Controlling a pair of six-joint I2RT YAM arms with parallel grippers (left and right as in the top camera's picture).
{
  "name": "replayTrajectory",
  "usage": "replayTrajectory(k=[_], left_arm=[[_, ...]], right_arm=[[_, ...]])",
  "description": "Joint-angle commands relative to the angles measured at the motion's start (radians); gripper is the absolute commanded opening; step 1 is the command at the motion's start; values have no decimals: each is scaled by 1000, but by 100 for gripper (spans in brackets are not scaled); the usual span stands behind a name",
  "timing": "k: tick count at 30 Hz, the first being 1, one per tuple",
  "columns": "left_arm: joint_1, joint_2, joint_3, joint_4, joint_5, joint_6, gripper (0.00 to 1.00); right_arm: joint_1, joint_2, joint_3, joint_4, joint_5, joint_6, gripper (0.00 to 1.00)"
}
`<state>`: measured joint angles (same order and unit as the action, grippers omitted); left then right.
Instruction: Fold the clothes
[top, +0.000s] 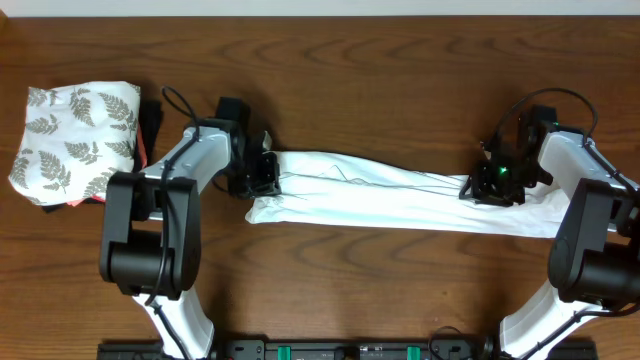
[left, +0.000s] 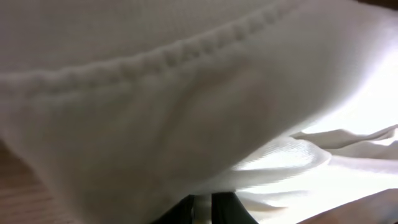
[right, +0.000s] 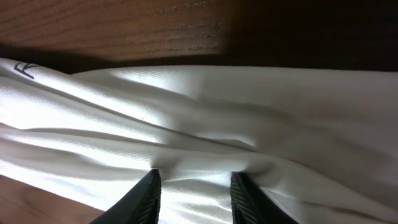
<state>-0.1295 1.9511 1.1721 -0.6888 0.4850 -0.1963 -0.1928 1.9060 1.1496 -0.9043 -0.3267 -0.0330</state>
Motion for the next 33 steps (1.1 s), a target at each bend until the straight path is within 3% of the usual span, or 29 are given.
replayTrajectory(k=[1,8,14,21,33], left_arm=[[6,30,-50,2,-66,-12,13],[31,30,-50,1,-67,-12,12],[82,30,-50,-18,-66,-12,12],[85,30,-50,-34,-66,0,12],[85,30,-50,-31,-66,0,12]], right_arm=[[0,25,-35,-5,121,14,36],[-1,24,-35,-14,126,15,35],[-51,24,-35,-75,334,191,36],[-166,24,-35,65,346,204,34],[-308,25,-35,148,405,204,42]])
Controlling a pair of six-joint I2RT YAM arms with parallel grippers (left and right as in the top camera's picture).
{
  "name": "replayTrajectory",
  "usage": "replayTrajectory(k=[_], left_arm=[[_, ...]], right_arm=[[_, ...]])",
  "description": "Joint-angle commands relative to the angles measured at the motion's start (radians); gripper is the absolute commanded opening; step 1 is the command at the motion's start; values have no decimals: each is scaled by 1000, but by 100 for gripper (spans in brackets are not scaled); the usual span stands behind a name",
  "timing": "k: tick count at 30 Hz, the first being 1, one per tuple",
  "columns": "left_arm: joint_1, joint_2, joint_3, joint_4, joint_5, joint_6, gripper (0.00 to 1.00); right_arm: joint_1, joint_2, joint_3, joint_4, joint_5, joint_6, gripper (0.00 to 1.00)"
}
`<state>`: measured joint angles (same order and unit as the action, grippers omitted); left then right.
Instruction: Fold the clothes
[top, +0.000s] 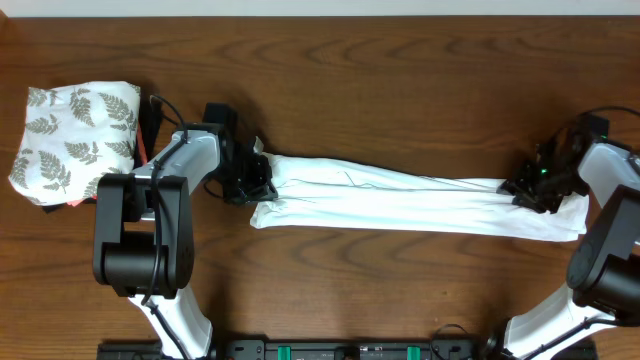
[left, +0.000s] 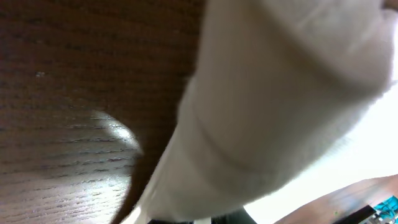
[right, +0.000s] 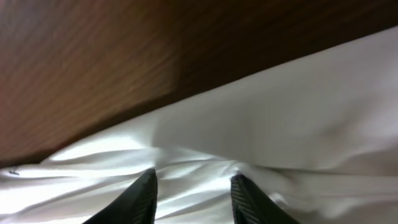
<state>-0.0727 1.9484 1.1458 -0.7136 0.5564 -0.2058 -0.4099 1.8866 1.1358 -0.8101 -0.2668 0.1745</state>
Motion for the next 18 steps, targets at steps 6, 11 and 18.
replayTrajectory(k=[6,11,18], left_arm=[[29,32,-24,-3,-138,10,12],[29,32,-24,-3,-138,10,12],[29,32,-24,-3,-138,10,12]], right_arm=[[-121,44,-22,69,326,-3,43],[-121,44,-22,109,327,-2,49],[-120,44,-22,158,296,4,52]])
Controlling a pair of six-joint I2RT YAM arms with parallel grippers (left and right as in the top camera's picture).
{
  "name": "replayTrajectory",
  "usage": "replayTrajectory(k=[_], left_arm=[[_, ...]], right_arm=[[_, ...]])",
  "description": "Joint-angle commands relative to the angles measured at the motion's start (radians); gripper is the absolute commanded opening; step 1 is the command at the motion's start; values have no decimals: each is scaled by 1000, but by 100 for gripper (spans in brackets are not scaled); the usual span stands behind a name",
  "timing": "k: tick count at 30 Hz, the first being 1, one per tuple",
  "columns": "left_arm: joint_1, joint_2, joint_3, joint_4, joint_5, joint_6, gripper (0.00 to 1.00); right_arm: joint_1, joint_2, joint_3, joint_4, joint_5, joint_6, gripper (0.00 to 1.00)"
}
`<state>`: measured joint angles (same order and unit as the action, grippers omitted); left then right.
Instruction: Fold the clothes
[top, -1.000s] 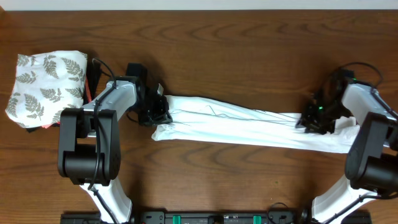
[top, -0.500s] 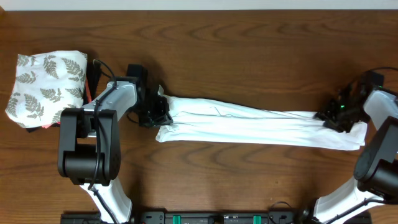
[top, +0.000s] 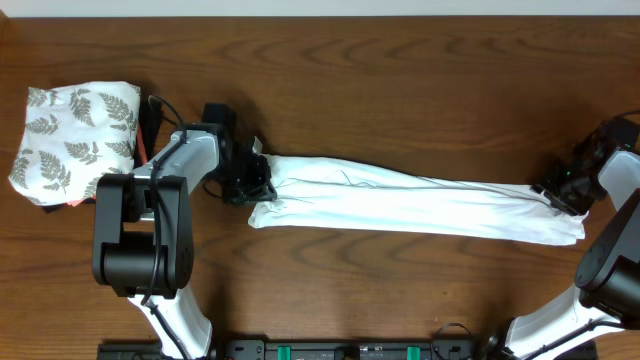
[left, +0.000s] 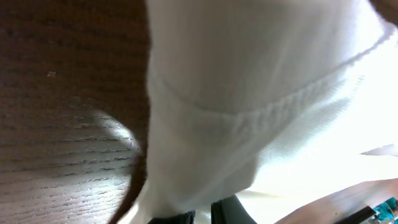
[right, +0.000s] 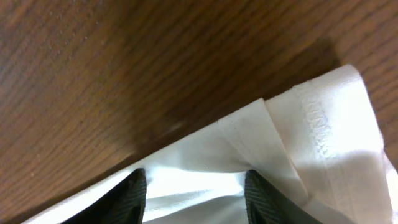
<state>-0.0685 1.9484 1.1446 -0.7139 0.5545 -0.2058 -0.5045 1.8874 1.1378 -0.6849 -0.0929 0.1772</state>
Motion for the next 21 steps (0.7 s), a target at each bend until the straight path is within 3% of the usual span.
replayTrajectory(k=[1,8,21], left_arm=[[24,32,-23,-3,-136,10,12],[24,32,-23,-3,-136,10,12],[24,32,-23,-6,-136,10,12]], right_arm=[[-26,43,-24,43,116,1,52],[-26,36,8,119,-87,-52,60],[-90,-213,232,-241,-15,-80,64]])
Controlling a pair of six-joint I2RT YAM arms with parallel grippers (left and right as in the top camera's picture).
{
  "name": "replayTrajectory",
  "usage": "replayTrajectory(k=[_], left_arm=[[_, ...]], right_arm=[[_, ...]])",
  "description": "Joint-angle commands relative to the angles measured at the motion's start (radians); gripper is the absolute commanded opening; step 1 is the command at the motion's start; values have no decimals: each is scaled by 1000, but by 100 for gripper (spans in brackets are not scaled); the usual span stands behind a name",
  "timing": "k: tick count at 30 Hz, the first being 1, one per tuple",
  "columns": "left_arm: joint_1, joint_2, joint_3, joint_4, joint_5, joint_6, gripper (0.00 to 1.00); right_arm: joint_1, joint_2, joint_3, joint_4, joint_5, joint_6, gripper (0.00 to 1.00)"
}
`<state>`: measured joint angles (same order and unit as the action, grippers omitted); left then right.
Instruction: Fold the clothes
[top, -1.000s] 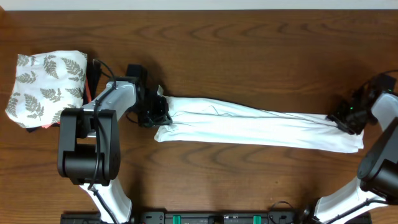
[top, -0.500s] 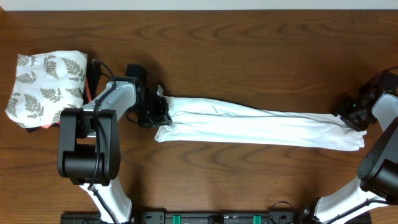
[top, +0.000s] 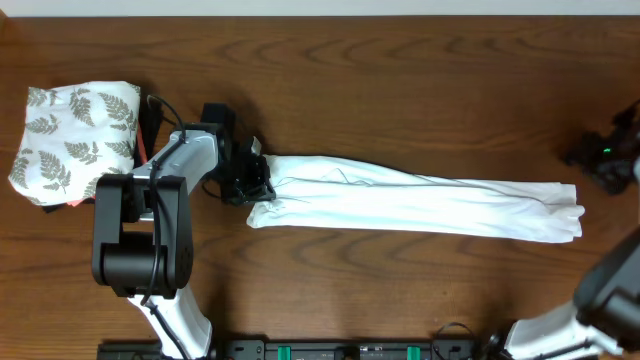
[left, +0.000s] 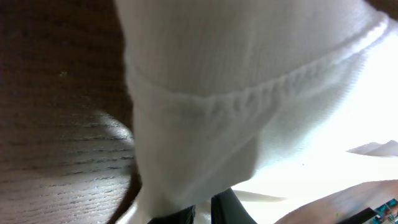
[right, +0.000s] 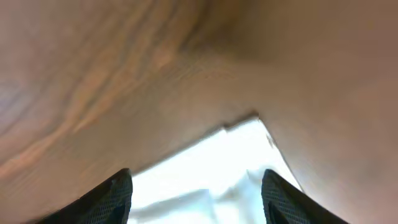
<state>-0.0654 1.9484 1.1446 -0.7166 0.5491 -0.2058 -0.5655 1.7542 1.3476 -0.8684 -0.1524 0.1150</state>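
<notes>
A long white garment (top: 420, 205) lies stretched across the table from left to right. My left gripper (top: 255, 182) is at its left end, shut on the hem. In the left wrist view the white cloth (left: 249, 93) fills the frame, and the left gripper (left: 202, 214) pinches it at the bottom edge. My right gripper (top: 600, 158) hangs above and beyond the garment's right end, clear of it. In the blurred right wrist view the right gripper (right: 199, 190) is wide open, with the garment's right end (right: 217, 168) lying below it.
A folded cloth with a grey fern print (top: 75, 140) sits on top of other folded items at the far left. Bare wooden table (top: 400, 90) surrounds the garment. The arm bases stand along the front edge.
My right gripper was down at the garment's right end; now it is off the cloth, up and to the right, wide open. The left gripper still holds the left hem.
My right gripper was first down on the garment well left of its right end. Then it was further right, and the garment lay longer. Then it was at the very end. Now it is clear of the cloth. The left gripper held the left hem at every moment.
</notes>
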Motion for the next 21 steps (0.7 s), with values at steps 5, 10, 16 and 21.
replayTrajectory(k=[5,10,16,21], left_arm=[[21,32,-23,-4,-130,10,12],[21,32,-23,-13,-130,14,12],[21,32,-23,-19,-130,13,12],[21,32,-23,-19,-130,13,12]], right_arm=[[-61,-97,-7,-196,135,-19,64],[-79,-71,-89,-133,134,-19,64],[-78,-34,-180,-19,118,-19,64],[-77,5,-190,22,92,-19,63]])
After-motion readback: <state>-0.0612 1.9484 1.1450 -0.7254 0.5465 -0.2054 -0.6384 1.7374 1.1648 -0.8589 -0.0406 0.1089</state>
